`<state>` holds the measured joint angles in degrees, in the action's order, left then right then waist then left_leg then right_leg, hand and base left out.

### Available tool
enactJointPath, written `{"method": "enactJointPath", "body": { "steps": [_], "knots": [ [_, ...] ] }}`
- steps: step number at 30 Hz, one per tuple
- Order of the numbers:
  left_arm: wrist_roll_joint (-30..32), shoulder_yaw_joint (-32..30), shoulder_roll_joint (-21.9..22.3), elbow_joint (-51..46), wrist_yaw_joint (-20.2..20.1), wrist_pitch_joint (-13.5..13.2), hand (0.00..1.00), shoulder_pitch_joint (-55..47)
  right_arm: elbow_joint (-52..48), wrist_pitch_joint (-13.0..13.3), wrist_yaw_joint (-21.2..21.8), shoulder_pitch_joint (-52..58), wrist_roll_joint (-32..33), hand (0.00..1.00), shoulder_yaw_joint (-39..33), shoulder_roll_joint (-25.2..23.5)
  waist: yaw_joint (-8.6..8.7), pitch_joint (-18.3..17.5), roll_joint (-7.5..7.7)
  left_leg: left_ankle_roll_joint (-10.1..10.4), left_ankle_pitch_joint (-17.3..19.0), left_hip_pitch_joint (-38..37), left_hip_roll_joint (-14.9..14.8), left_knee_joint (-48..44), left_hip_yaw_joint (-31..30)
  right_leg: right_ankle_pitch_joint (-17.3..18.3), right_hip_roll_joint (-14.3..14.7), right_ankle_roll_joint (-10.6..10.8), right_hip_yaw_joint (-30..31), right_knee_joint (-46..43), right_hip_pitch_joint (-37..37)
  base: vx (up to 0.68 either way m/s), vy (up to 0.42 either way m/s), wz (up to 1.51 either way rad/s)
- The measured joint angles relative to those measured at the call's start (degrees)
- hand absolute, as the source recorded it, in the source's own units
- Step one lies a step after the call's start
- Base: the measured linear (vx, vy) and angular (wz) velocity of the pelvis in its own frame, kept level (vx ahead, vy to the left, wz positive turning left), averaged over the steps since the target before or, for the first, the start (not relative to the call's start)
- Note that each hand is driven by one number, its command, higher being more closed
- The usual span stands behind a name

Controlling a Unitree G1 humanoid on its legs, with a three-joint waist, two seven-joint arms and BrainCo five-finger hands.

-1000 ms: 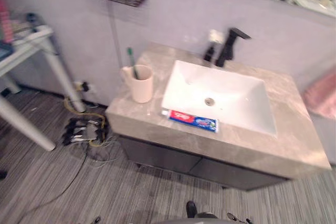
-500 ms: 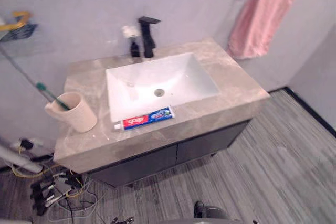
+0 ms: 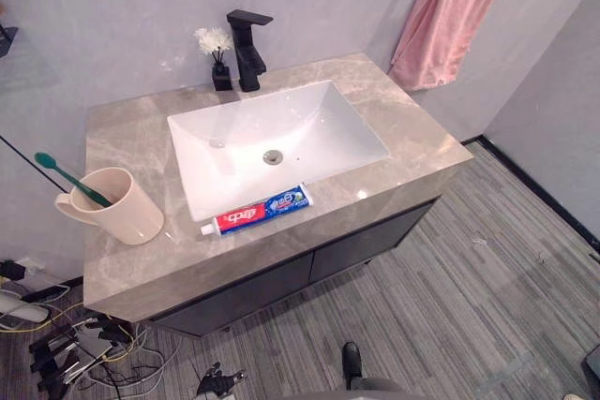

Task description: Organize washtable

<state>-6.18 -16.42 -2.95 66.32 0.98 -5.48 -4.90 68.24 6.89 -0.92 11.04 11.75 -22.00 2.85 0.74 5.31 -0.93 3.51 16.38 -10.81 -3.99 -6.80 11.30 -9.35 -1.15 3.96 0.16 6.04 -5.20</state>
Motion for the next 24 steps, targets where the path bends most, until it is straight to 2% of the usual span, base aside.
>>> {"method": "enactJointPath", "body": {
  "steps": [6,13,15,17,19,20,24],
  "knots": [
    [0.0,0.0,0.0,0.0,-0.5,0.0,0.00,0.1,0.0,0.0,0.0,-0.1,0.3,0.00,-0.1,0.0,-0.02,0.3,-0.03,0.0,0.0,0.3,0.0,0.0,-0.3,0.0,-0.1,0.0,-0.2,0.0,-0.2,0.00,0.000,0.02],
    [0.4,2.3,0.1,-0.8,-0.1,-0.4,0.00,0.2,0.0,0.3,-0.4,-0.2,4.1,0.00,-0.8,0.6,-0.06,0.4,-0.51,0.0,-0.1,2.5,0.2,-0.2,-2.3,0.1,-0.8,0.0,-1.8,0.0,-2.1,0.01,-0.004,0.11],
    [0.4,5.3,0.6,-1.6,0.5,-0.8,0.00,0.3,0.0,0.4,-0.6,-0.5,5.5,0.00,-2.1,1.1,-0.06,0.7,-2.15,-0.1,-0.1,3.7,0.3,-0.7,-4.8,0.6,-1.5,0.2,-4.0,-0.1,-2.0,0.03,0.010,0.47],
    [0.4,7.2,1.4,-1.8,0.8,-1.3,0.00,0.9,-0.1,0.5,-1.4,-0.8,6.1,0.00,-2.3,1.6,-0.10,0.9,-3.12,-0.1,-0.5,5.1,0.7,-2.1,-7.8,1.1,-2.3,0.7,-6.0,-1.8,-2.2,0.07,0.005,0.63],
    [0.4,9.5,1.5,-2.2,1.4,-1.3,0.00,1.5,-0.2,0.4,-1.7,-1.2,6.2,0.00,-2.3,1.4,-0.14,1.6,-2.93,0.0,-2.6,5.3,1.6,-2.6,-11.8,3.9,-3.7,0.7,-7.6,-6.3,-2.3,0.06,-0.013,0.71],
    [0.6,10.3,1.4,-2.8,1.6,-1.4,0.00,1.4,-0.6,0.5,-1.7,-1.3,6.2,0.00,-2.4,1.0,-0.42,1.8,-2.13,0.0,-3.7,5.0,2.2,-3.1,-14.2,5.6,-4.8,0.8,-8.8,-8.5,-1.9,0.03,-0.041,0.63],
    [0.6,11.8,0.8,-3.4,1.6,-2.1,0.00,1.6,-2.0,0.6,-1.7,-1.6,6.2,0.00,-2.5,0.4,-1.22,1.5,-1.39,0.5,-4.6,6.4,2.2,-3.9,-21.0,6.0,-5.8,0.6,-15.2,-6.3,1.5,0.01,-0.060,0.85]
  ]
}}
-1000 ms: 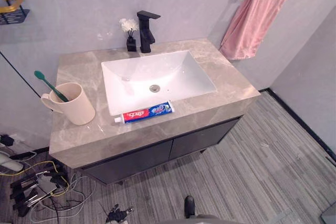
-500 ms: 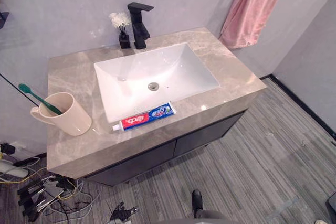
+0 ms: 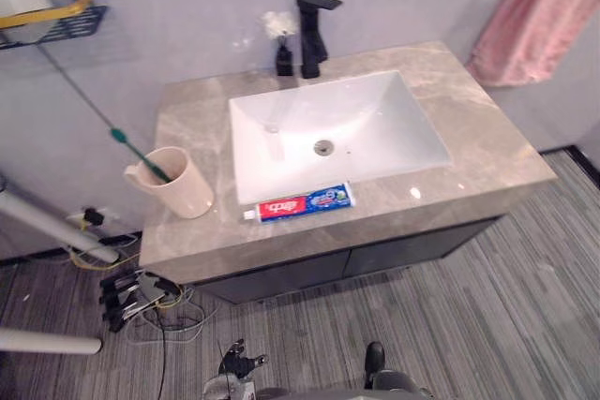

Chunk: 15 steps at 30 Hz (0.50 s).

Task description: Organize washtable

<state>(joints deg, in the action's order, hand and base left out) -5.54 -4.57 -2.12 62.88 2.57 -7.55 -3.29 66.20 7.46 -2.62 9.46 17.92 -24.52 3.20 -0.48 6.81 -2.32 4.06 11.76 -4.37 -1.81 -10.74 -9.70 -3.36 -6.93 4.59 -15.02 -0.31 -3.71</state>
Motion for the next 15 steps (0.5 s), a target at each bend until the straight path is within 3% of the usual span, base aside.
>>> {"method": "enactJointPath", "body": {
  "steps": [3,4,7,11,15],
  "knots": [
    [-0.7,-0.5,-0.5,-0.6,0.1,-0.5,0.00,0.0,0.1,0.0,0.0,-0.9,-0.4,0.00,0.3,0.1,-2.38,0.1,1.40,0.4,-0.2,2.4,0.1,-3.2,-0.9,-0.1,-0.1,-0.1,-2.5,0.6,1.1,-0.04,-0.056,0.54],
    [-1.0,-1.0,-0.5,-0.5,0.1,-0.6,0.00,0.3,0.2,0.1,0.1,-1.6,-0.4,0.00,0.4,-0.1,-2.83,0.3,2.28,1.3,-1.1,2.7,0.4,-4.1,-0.1,-0.1,-0.5,-0.2,-2.9,0.7,1.7,-0.06,-0.040,0.23],
    [-1.1,-2.1,-0.9,-0.1,0.0,-0.5,0.00,0.3,0.2,0.8,0.2,-1.8,-0.5,0.00,0.9,-1.0,-3.43,-0.4,3.67,1.2,-3.7,1.9,0.5,-1.9,3.3,-0.6,-1.1,-0.9,-3.8,2.0,2.7,-0.04,-0.039,0.18],
    [-1.1,-5.2,0.0,1.4,0.0,-0.2,0.00,0.4,0.5,0.7,0.3,-1.7,-0.5,0.00,-0.6,-1.0,-2.82,-0.9,2.50,0.9,-4.5,1.8,-0.7,3.4,3.7,-2.9,0.1,-1.2,-5.7,6.0,2.9,-0.07,-0.033,0.23],
    [-1.5,-5.2,-0.1,2.7,0.0,-0.1,0.00,0.5,0.5,0.8,0.3,-1.2,0.2,0.00,-2.8,-1.7,-1.14,-1.1,2.23,0.0,-3.8,1.3,-1.7,6.5,4.2,-3.1,0.8,-0.8,-6.6,6.3,2.5,-0.09,0.026,0.20]
  ]
}}
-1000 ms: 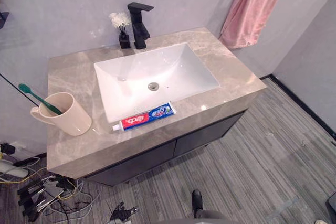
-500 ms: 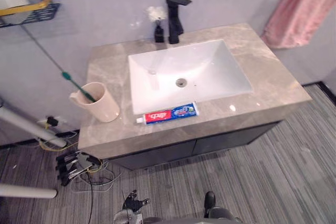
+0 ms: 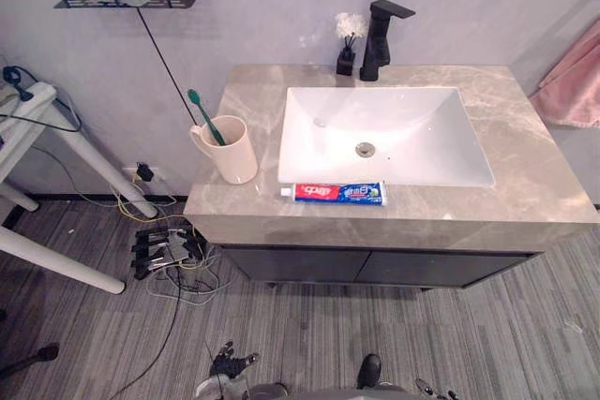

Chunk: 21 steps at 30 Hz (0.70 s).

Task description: Organize washtable

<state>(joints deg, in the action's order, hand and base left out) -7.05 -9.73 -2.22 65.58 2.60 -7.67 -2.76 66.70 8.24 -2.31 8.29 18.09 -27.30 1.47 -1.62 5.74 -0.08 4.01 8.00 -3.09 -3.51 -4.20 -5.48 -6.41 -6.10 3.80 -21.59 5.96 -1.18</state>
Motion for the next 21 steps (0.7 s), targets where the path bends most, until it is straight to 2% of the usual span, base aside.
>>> {"method": "enactJointPath", "body": {
  "steps": [1,3,7,11,14,17,18,19,21],
  "knots": [
    [-0.1,0.0,0.0,0.0,0.0,0.0,0.00,0.0,0.0,0.0,0.0,0.0,0.0,0.00,0.0,0.1,0.41,0.0,-0.15,-0.7,0.6,-0.1,-0.3,0.4,0.4,-0.1,0.3,0.0,0.2,0.0,-0.2,-0.11,0.067,-0.02],
    [-0.8,0.0,-0.3,0.0,0.0,0.0,0.00,-0.1,-0.1,0.0,0.0,0.1,0.0,0.00,0.1,-0.7,0.68,-0.1,0.66,-0.8,1.4,-0.5,-0.3,0.6,1.7,-0.3,0.7,0.2,3.2,0.0,-0.2,-0.09,0.059,-0.15],
    [-0.5,0.2,-0.8,0.0,0.0,0.0,0.00,-0.4,-0.1,-0.1,0.0,0.6,-0.6,0.00,0.7,-1.0,0.76,-0.6,0.89,-0.7,2.3,-0.8,-0.5,0.2,4.2,-0.5,1.3,0.2,6.4,0.0,-1.2,-0.02,0.028,-0.37],
    [0.0,0.3,-0.7,0.0,0.0,0.2,0.00,-0.5,-0.4,-0.1,-0.2,1.0,-0.9,0.00,1.6,-0.3,0.85,-0.9,0.58,-0.5,2.4,-1.8,-0.9,0.9,4.6,-0.6,1.9,0.2,7.5,0.0,-1.2,0.06,0.006,-0.15],
    [1.2,0.1,-0.4,0.0,0.0,0.4,0.00,-0.5,-3.7,-0.1,0.0,1.1,-1.1,0.00,4.6,0.9,0.93,-1.0,-0.33,-0.4,2.5,-2.8,-1.5,1.5,5.7,-0.6,2.4,-0.2,8.3,0.0,-1.2,0.10,0.014,-0.18],
    [2.3,0.1,-0.6,-0.3,-0.1,0.6,0.00,-0.5,-14.6,-0.7,0.4,1.5,-1.2,0.00,5.3,3.8,0.96,-1.0,-0.20,-0.2,2.6,-3.1,-1.5,1.5,5.9,-0.6,2.8,-0.3,9.1,-0.2,-1.3,0.09,0.009,-0.13],
    [3.3,0.1,-1.1,-0.7,-0.2,0.7,0.00,-0.6,-21.3,-0.9,1.1,2.2,-1.3,0.00,5.2,6.4,1.05,-0.6,0.49,-0.2,2.6,-3.3,-1.4,1.5,6.1,-0.6,2.8,-0.3,9.4,-0.2,-1.3,0.06,0.026,-0.12],
    [3.4,0.2,-1.4,-0.9,-0.2,0.7,0.00,-0.7,-25.4,-0.9,1.5,2.6,-1.4,0.00,5.1,8.1,1.08,-0.7,0.49,-0.2,2.6,-3.4,-1.3,1.5,6.4,-0.6,2.7,-0.3,9.7,-0.2,-1.3,0.05,0.032,-0.18],
    [3.5,0.2,-3.1,-1.8,-1.1,0.7,0.00,-1.7,-37.9,0.0,3.3,3.2,-1.9,0.00,4.0,17.0,1.07,-1.0,1.23,-0.2,2.6,-3.7,-0.9,1.4,7.3,-0.6,2.5,-0.2,10.8,-0.2,-1.5,0.02,0.028,-0.23]
  ]
}}
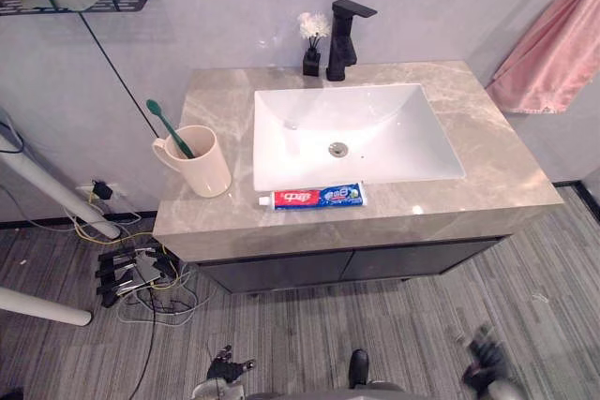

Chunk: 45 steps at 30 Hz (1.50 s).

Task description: Organize washtable

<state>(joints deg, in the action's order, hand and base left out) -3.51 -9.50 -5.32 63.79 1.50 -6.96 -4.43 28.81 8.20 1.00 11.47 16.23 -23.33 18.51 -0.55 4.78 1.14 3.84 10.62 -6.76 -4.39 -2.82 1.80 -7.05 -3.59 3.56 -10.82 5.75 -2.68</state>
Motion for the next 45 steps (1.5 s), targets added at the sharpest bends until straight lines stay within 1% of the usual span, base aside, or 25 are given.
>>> {"method": "enactJointPath", "body": {
  "steps": [1,3,4,5,6,9,11,13,15,16,18,21,25,27,30,33,36,38,42,45],
  "knots": [
    [0.2,0.1,-0.4,-0.3,-0.2,0.0,0.00,-0.4,-2.2,0.4,0.5,0.0,0.0,0.00,-0.5,2.4,0.05,0.0,0.29,0.0,0.0,0.0,0.1,0.0,0.0,0.0,-0.1,0.0,0.2,0.0,-0.1,0.01,0.019,-0.17],
    [0.3,0.5,-1.7,-0.4,-1.0,-0.4,0.00,-1.3,-8.5,1.3,2.1,-1.6,-0.2,0.00,-1.1,11.8,0.50,-0.3,1.39,0.0,0.0,0.5,0.3,0.0,0.0,-0.2,-0.2,0.3,0.6,0.2,-0.8,0.00,0.007,-0.08],
    [0.3,0.5,-1.7,-0.4,-1.5,-0.4,0.00,-1.6,-9.7,1.6,2.7,-2.2,-0.5,0.00,-0.8,13.6,0.94,-0.3,1.65,0.0,0.0,0.5,0.4,0.0,0.1,-0.2,-0.2,0.3,0.7,0.2,-0.9,-0.01,0.002,-0.06],
    [0.2,0.6,-1.9,-0.4,-1.6,-0.5,0.00,-2.2,-12.0,1.8,3.6,-3.9,-0.7,0.00,0.2,16.7,1.55,-0.4,2.03,0.0,0.0,0.5,0.4,0.0,0.2,-0.3,-0.3,0.4,0.9,0.2,-0.9,-0.02,0.002,-0.12],
    [0.2,0.6,-2.2,-0.4,-1.9,-0.7,0.00,-2.5,-14.3,2.3,4.5,-5.3,-0.7,0.00,1.6,19.2,1.63,-0.6,2.35,-0.1,0.1,0.5,0.5,0.0,0.6,-0.4,-0.3,0.4,1.4,0.2,-1.2,-0.02,0.001,-0.15],
    [-0.4,1.0,-2.2,-0.6,-2.7,-1.1,0.00,-3.0,-19.2,3.1,6.1,-8.9,-1.0,0.00,5.2,23.5,1.93,-0.7,2.43,-0.8,0.5,1.2,0.6,-0.1,0.6,-0.8,-0.3,0.5,1.6,0.2,-2.0,-0.04,-0.004,-0.06],
    [-0.7,1.1,-2.2,-1.0,-2.8,-1.2,0.00,-3.3,-21.3,3.3,6.8,-10.1,-1.0,0.00,6.4,24.9,1.93,-0.7,2.43,-0.9,0.5,1.5,0.7,-0.1,0.5,-0.9,-0.4,0.5,1.5,0.2,-2.3,-0.04,-0.003,0.05],
    [-1.5,1.1,-2.2,-1.3,-2.8,-1.2,0.00,-3.7,-23.8,4.5,7.8,-12.6,-1.0,0.00,8.7,27.3,1.85,-0.8,2.42,-0.9,0.5,2.2,0.9,-0.1,-0.1,-1.1,-0.7,0.6,1.3,0.2,-2.8,-0.03,-0.004,0.07],
    [-2.2,1.1,-2.2,-1.4,-2.8,-1.3,0.00,-4.1,-24.3,5.1,8.4,-14.4,-0.3,0.00,10.4,28.7,1.74,-0.8,2.39,-0.9,0.5,2.2,0.9,-0.2,-0.2,-1.1,-0.7,0.6,1.2,0.1,-2.7,0.00,-0.004,0.02],
    [-2.7,1.1,-2.1,-1.5,-2.9,-1.6,0.00,-4.5,-25.0,5.4,9.3,-15.3,0.4,0.00,11.7,30.2,1.49,-0.9,2.36,-0.9,0.5,2.3,0.9,-0.2,-0.3,-1.1,-0.7,0.6,0.9,0.0,-2.7,0.00,-0.008,0.05],
    [-2.7,1.3,-2.1,-1.5,-2.9,-2.1,0.00,-5.0,-25.0,5.6,9.6,-16.6,1.5,0.00,14.6,32.0,1.43,-0.9,2.36,-0.9,0.5,2.6,0.9,-0.3,-0.8,-1.1,-0.8,0.6,0.5,0.0,-2.7,0.00,-0.010,0.13],
    [-3.2,2.5,-2.4,-1.5,-2.9,-2.4,0.00,-5.4,-25.0,5.6,10.9,-18.0,1.2,0.00,20.3,34.1,1.31,-0.9,2.34,-0.9,0.5,3.5,1.2,-1.1,-1.9,-1.1,-1.2,0.6,-0.4,0.0,-2.8,-0.01,-0.005,0.15],
    [-3.6,2.7,-2.4,-1.5,-2.9,-2.4,0.00,-5.7,-24.5,5.6,12.5,-19.5,-0.1,0.00,27.1,35.1,0.88,-0.9,2.32,-0.9,0.5,4.3,1.5,-1.5,-3.3,-1.1,-1.6,0.6,-1.5,0.0,-2.7,-0.02,-0.004,0.16],
    [-3.6,3.9,-2.7,-1.5,-3.1,-2.4,0.00,-5.8,-23.6,5.6,13.3,-20.7,-1.3,0.00,30.9,35.5,-0.21,-0.9,2.32,-0.9,0.5,4.4,1.5,-1.7,-3.3,-1.2,-1.6,0.6,-1.5,0.0,-2.7,-0.01,-0.002,0.02],
    [-3.6,4.5,-2.9,-1.6,-3.9,-2.4,0.00,-5.8,-21.8,5.4,14.1,-23.1,-3.0,0.00,34.9,35.6,-0.42,-0.9,2.34,-0.9,0.5,5.4,1.5,-2.1,-3.9,-1.2,-1.7,0.6,-2.0,0.0,-3.2,-0.03,-0.015,0.09],
    [-3.6,4.9,-3.0,-2.7,-3.9,-2.4,0.00,-6.2,-21.1,5.3,14.1,-24.9,-3.8,0.00,38.0,35.6,-0.56,-0.9,2.32,-1.0,0.5,6.3,1.5,-2.2,-4.7,-1.3,-1.7,0.5,-2.6,0.0,-3.7,-0.02,-0.021,0.10],
    [-3.6,4.9,-3.0,-2.8,-3.9,-2.4,0.00,-6.2,-21.1,5.3,14.1,-26.5,-4.7,0.00,39.9,35.6,-1.10,-0.8,2.33,-1.0,0.5,6.8,1.5,-2.3,-5.1,-1.2,-1.7,0.5,-3.0,0.0,-3.9,0.00,-0.007,0.08],
    [-3.6,5.0,-3.0,-3.3,-3.9,-2.4,0.00,-6.2,-21.0,5.3,14.1,-27.2,-5.0,0.00,40.2,35.6,-1.79,-0.8,2.39,-1.0,0.5,7.3,1.6,-2.4,-5.3,-1.2,-1.8,0.5,-3.1,0.0,-4.3,0.00,0.002,0.04],
    [-3.6,5.0,-3.0,-3.6,-3.8,-2.5,0.00,-6.2,-19.0,5.3,14.0,-30.1,-5.1,0.00,41.4,35.6,-1.96,-0.4,2.54,-1.0,0.5,8.8,1.7,-3.2,-6.5,-1.3,-2.1,0.5,-4.2,0.0,-4.8,0.00,-0.008,0.16],
    [-3.6,5.0,-3.1,-4.3,-3.8,-2.5,0.00,-6.2,-18.3,5.2,14.0,-32.3,-5.1,0.00,42.3,35.6,-2.81,0.0,2.87,-1.0,0.5,8.9,1.8,-3.2,-6.7,-1.3,-2.2,0.5,-4.4,0.0,-4.8,0.00,-0.006,0.04]
  ]
}}
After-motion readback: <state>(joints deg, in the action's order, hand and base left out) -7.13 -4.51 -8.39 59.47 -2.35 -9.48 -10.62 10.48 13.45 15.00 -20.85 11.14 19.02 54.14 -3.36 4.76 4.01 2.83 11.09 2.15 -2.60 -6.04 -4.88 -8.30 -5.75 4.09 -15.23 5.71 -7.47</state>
